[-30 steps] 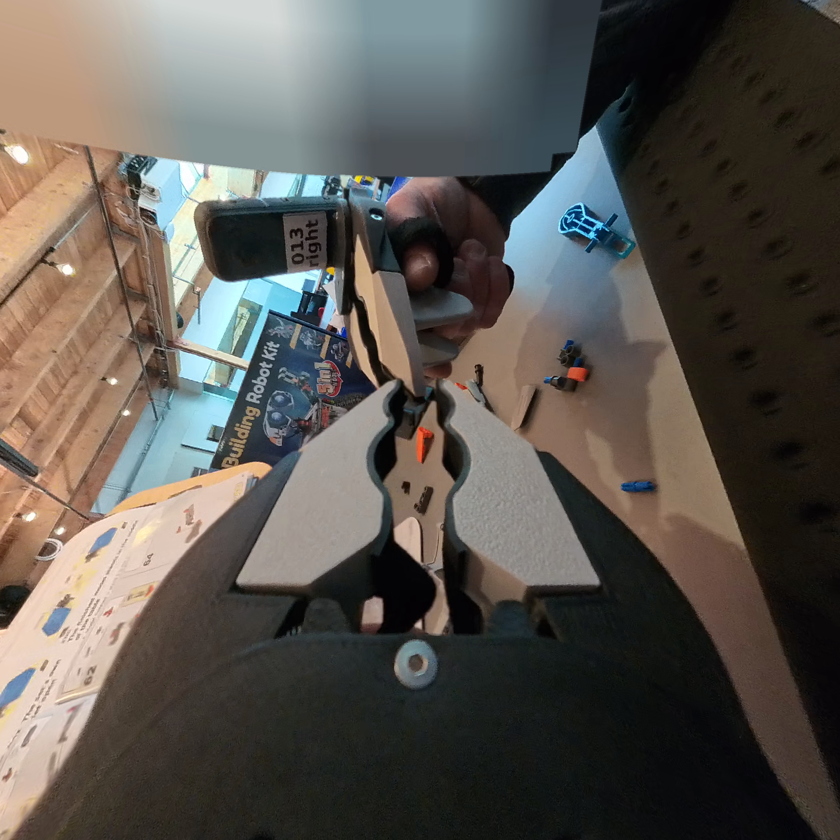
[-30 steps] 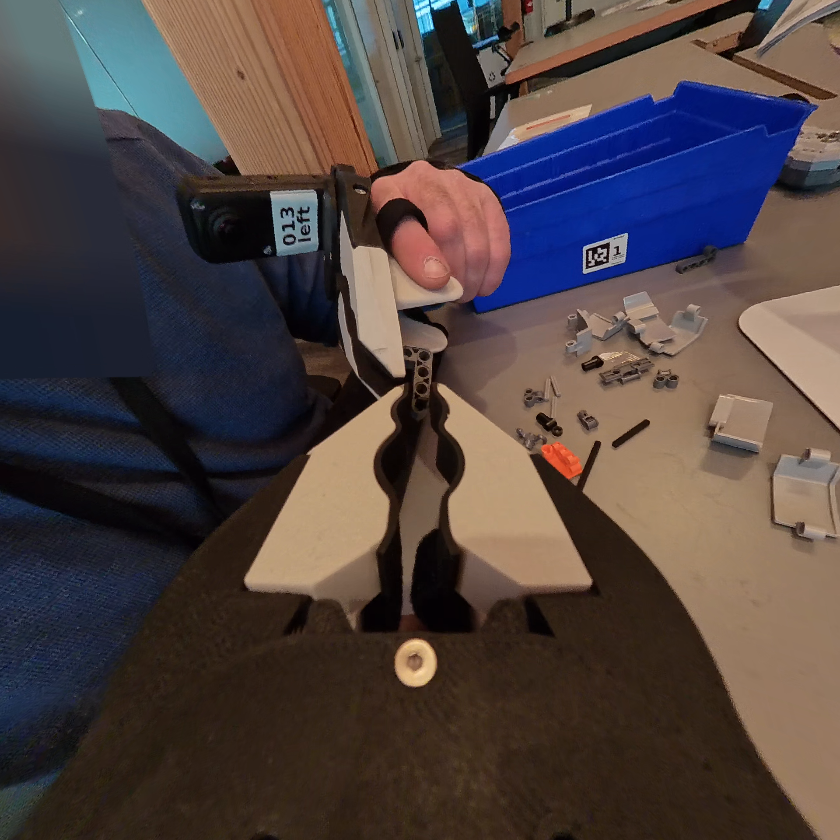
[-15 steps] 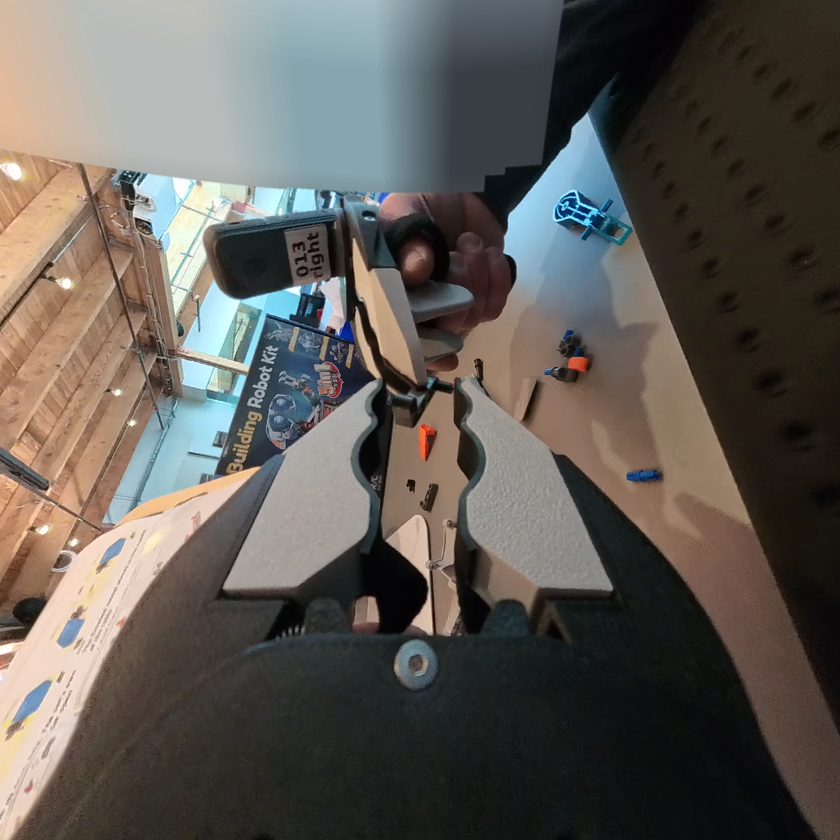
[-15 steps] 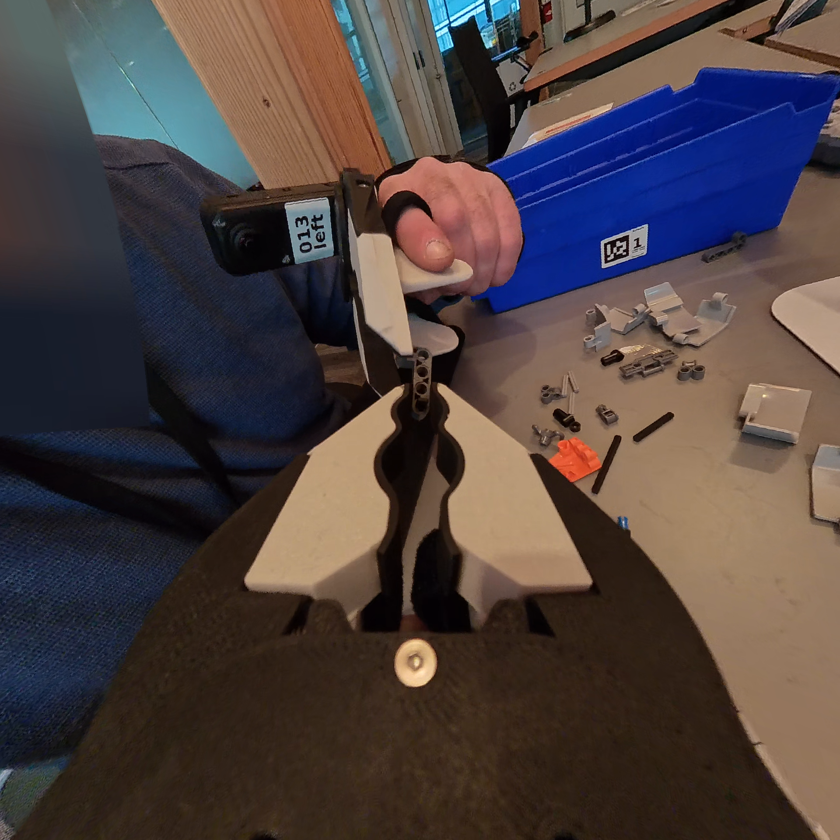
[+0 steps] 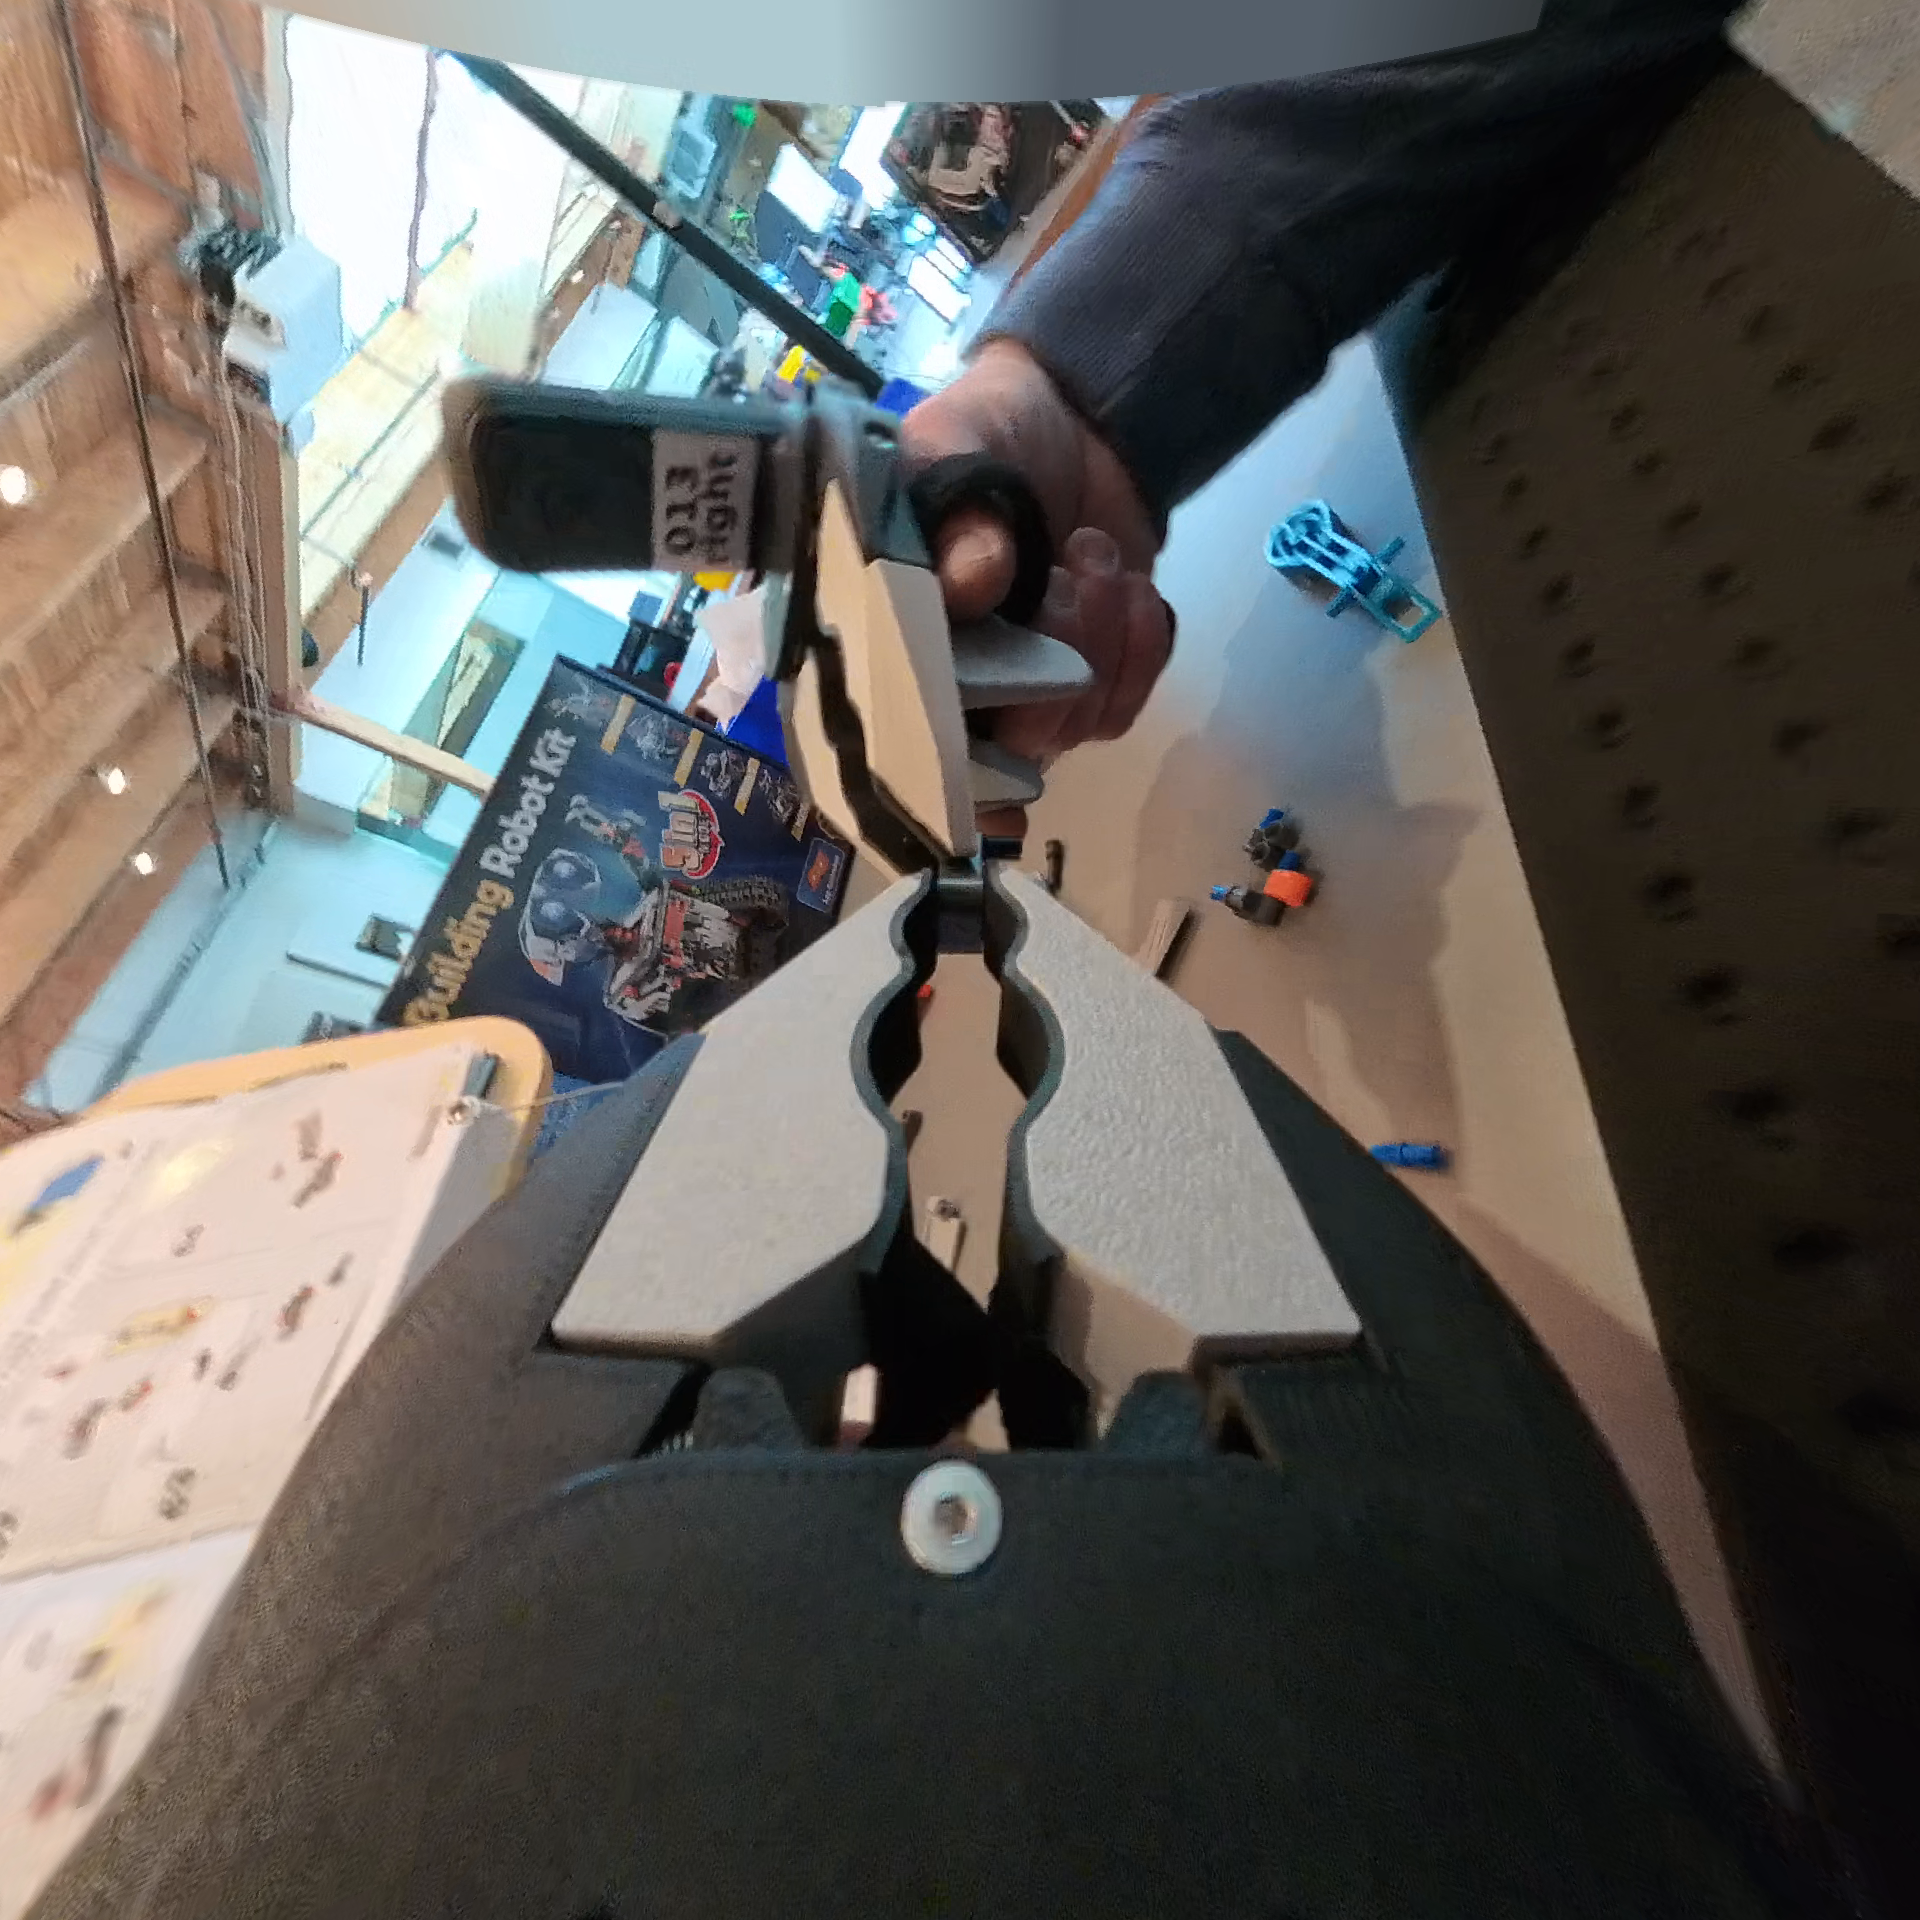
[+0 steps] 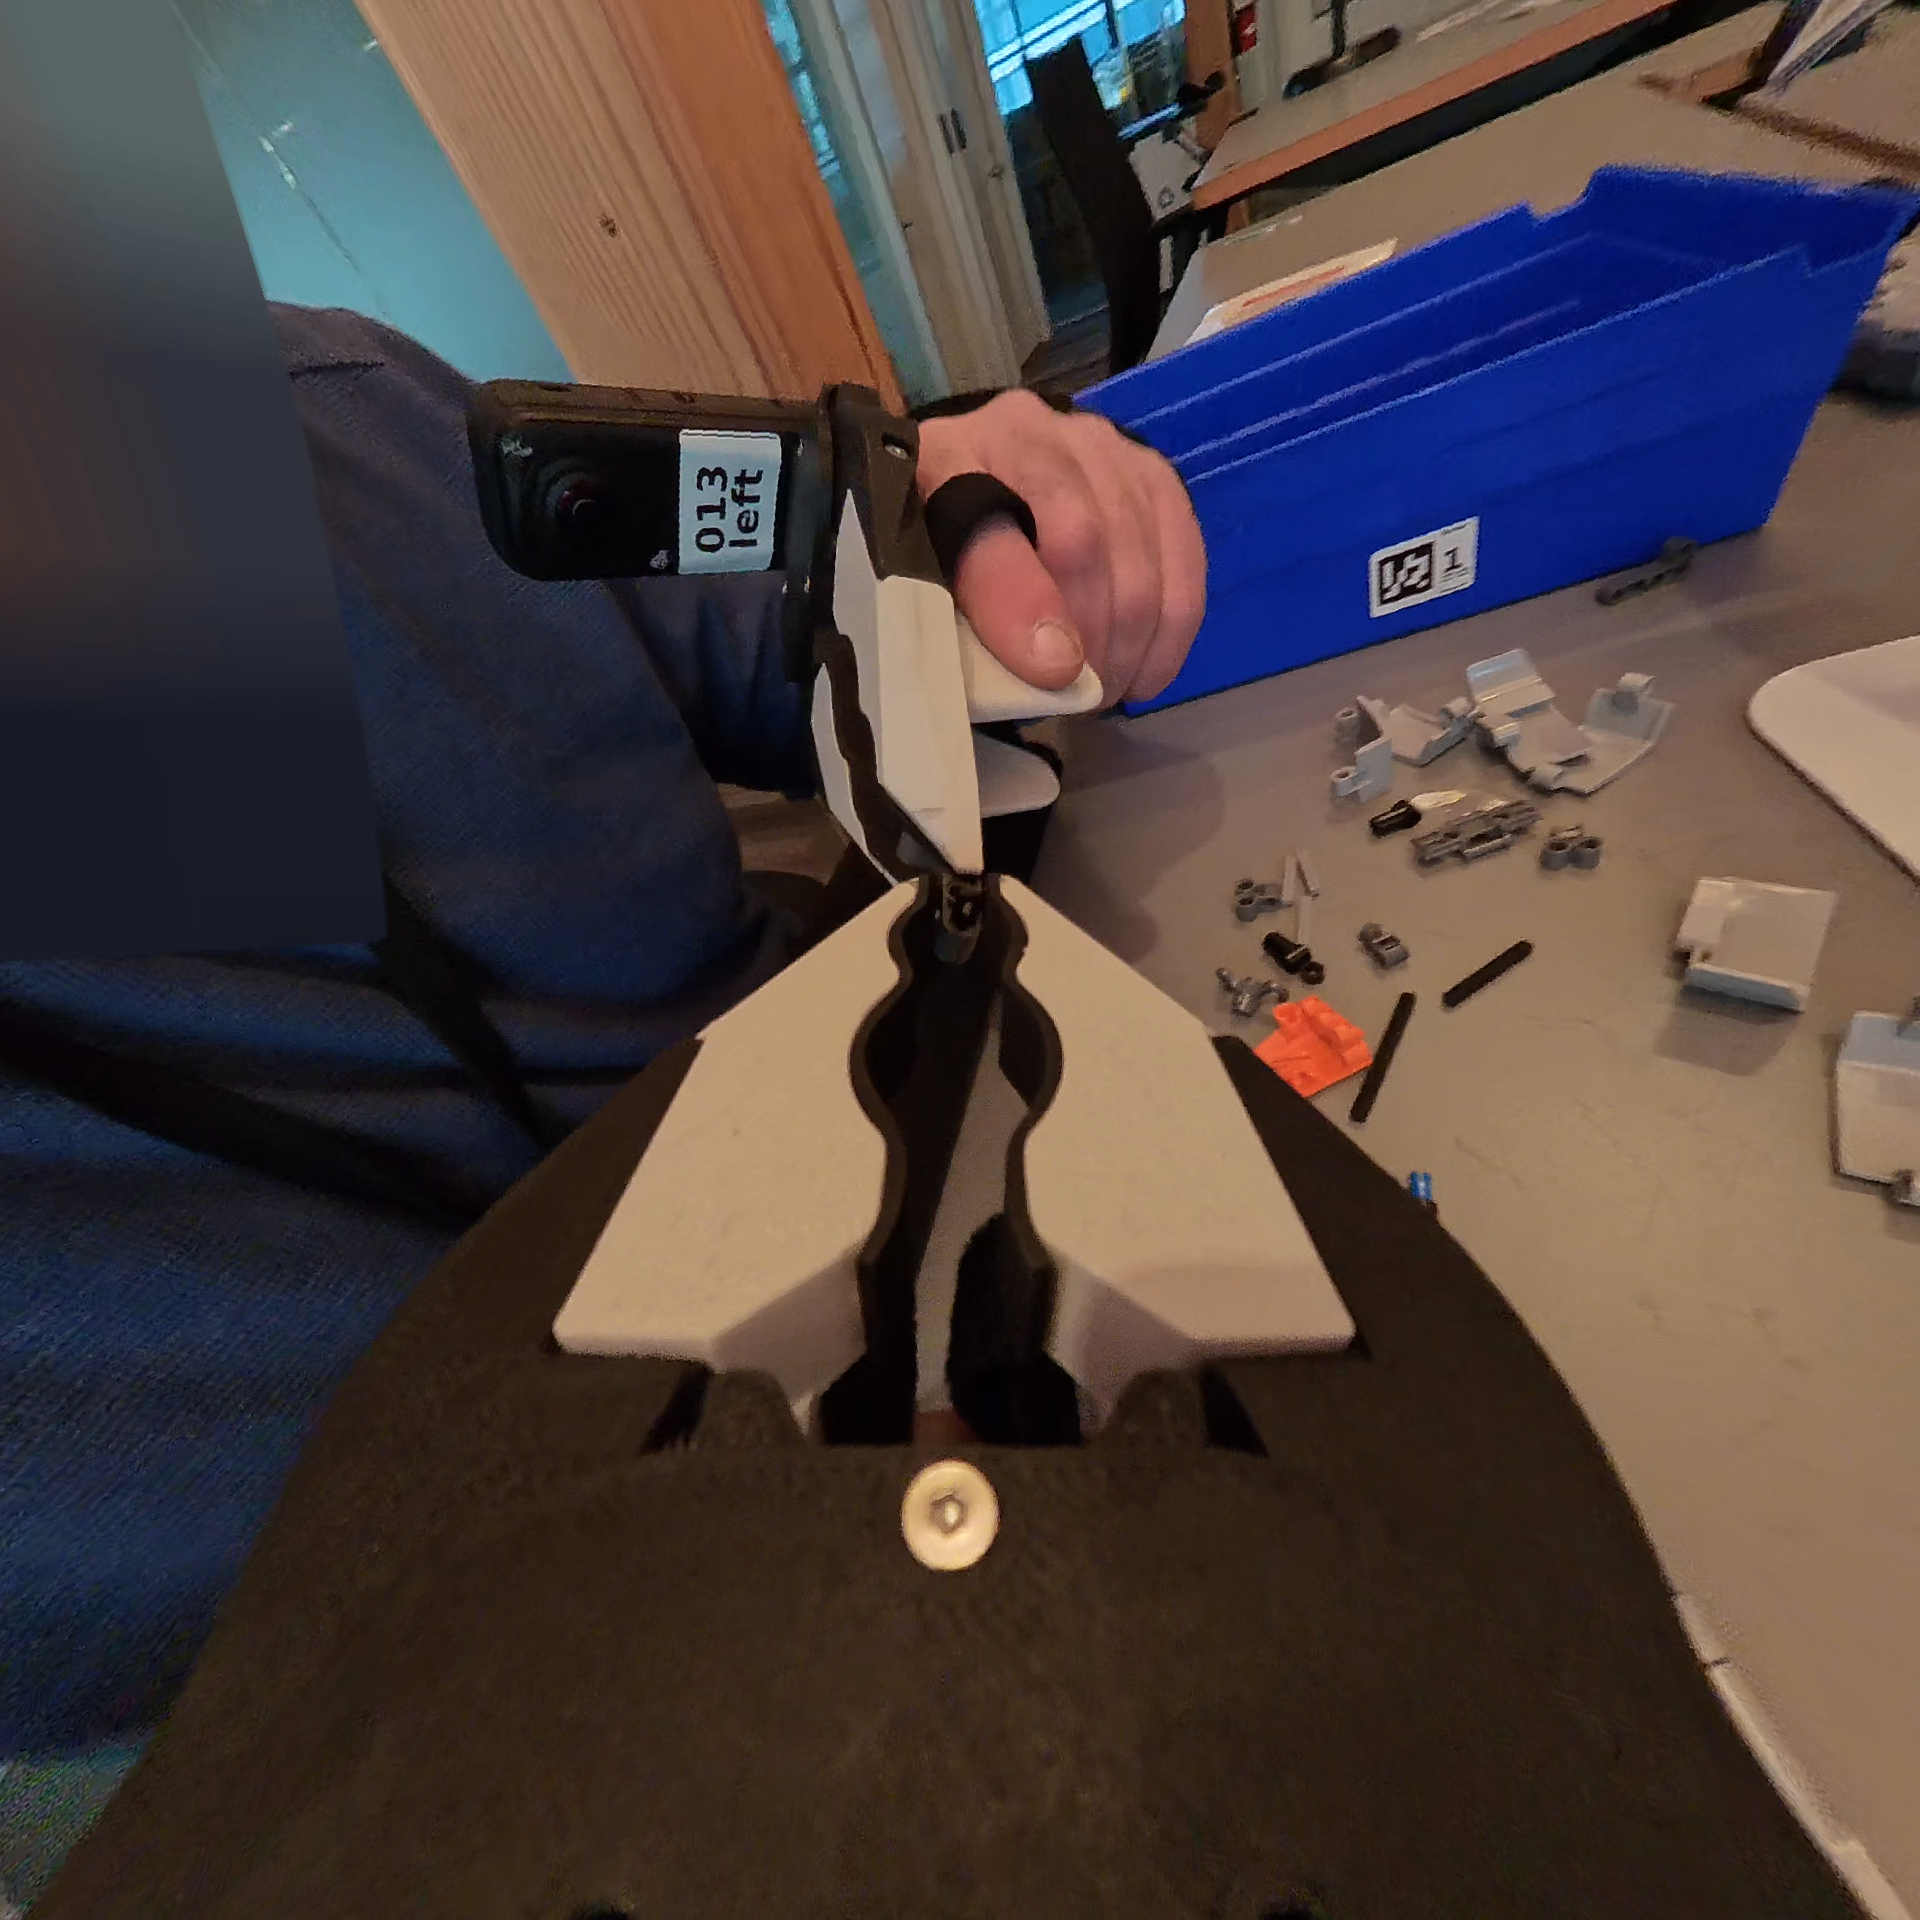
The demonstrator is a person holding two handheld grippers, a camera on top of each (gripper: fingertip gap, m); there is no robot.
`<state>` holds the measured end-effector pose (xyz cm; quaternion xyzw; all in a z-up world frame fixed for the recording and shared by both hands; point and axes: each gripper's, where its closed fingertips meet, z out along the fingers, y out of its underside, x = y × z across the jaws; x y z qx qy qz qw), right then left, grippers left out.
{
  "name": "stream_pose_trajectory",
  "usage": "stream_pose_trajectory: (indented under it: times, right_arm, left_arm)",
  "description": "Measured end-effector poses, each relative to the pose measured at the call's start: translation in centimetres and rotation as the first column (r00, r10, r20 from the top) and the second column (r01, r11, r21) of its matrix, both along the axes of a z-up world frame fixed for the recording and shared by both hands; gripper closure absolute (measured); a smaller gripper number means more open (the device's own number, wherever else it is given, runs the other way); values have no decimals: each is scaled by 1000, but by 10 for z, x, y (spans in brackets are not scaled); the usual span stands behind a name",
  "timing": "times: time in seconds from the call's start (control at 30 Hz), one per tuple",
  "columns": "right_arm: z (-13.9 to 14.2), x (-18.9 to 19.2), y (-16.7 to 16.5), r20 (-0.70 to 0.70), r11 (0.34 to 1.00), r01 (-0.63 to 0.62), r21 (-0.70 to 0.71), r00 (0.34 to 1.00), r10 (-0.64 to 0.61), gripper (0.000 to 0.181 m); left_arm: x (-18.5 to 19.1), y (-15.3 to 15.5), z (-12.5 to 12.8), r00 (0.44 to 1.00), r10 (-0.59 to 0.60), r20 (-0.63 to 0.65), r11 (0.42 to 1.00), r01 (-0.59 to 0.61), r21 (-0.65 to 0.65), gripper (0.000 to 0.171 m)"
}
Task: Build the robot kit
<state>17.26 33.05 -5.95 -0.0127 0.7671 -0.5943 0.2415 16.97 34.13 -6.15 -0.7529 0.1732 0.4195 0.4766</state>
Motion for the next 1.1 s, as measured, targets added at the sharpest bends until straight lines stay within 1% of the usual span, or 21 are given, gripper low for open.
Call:
stream_pose_trajectory:
  times: [0.07, 0.13, 0.2, 0.27, 0.3, 0.4, 0.47, 0.57, 0.63, 0.7, 0.73, 0.8, 0.9, 0.97, 1.1]
  right_arm:
    - [2, -7, -1, -40, 998, 56, -2, 998, -56, 165]
    - [0, -13, 0, -117, 994, 107, 3, 987, -106, 163]
    - [5, -17, 2, -169, 989, 143, -28, 975, -146, 161]
    - [-4, -22, 5, -270, 984, 179, 4, 948, -171, 158]
    - [-8, -22, 6, -307, 984, 178, 16, 937, -164, 158]
    - [-12, -22, 5, -383, 980, 196, 15, 907, -176, 158]
    - [-11, -26, 1, -418, 970, 241, 7, 882, -216, 153]
    - [-13, -33, -5, -487, 953, 301, -12, 831, -269, 147]
    - [-15, -37, -9, -546, 943, 332, -29, 785, -293, 145]
    - [-17, -41, -11, -583, 933, 357, -33, 752, -308, 144]
    - [-17, -43, -11, -600, 929, 369, -42, 734, -318, 149]
    - [-16, -45, -11, -603, 925, 374, -59, 726, -332, 156]
    - [-13, -46, -12, -574, 922, 378, -86, 737, -356, 152]
    - [-10, -46, -13, -550, 920, 378, -101, 749, -368, 150]
    - [-8, -51, -13, -553, 911, 396, -112, 737, -389, 155]
  left_arm:
    - [-5, -2, 4, 997, 22, 71, 997, -26, 67, 166]
    - [-11, -4, 7, 988, 50, 147, 989, -69, 129, 166]
    - [-16, -6, 6, 976, 63, 210, 981, -99, 164, 166]
    - [-24, -11, 8, 953, 83, 290, 965, -149, 214, 166]
    - [-27, -12, 8, 940, 81, 331, 959, -164, 231, 166]
    - [-33, -14, 7, 892, 46, 450, 939, -192, 285, 166]
    - [-34, -14, 8, 873, 21, 488, 931, -195, 309, 166]
    - [-38, -15, 6, 849, 14, 529, 922, -216, 322, 166]
    - [-41, -16, 4, 819, -2, 574, 913, -233, 335, 166]
    - [-44, -17, 3, 789, -24, 613, 903, -247, 353, 166]
    - [-44, -17, 3, 773, -43, 633, 898, -248, 363, 166]
    - [-46, -18, 3, 751, -56, 658, 889, -263, 375, 166]
    - [-46, -17, 2, 733, -78, 676, 886, -260, 384, 166]
    - [-46, -16, 0, 737, -70, 672, 891, -256, 374, 166]
    - [-44, -14, -1, 736, -69, 673, 895, -253, 368, 166]
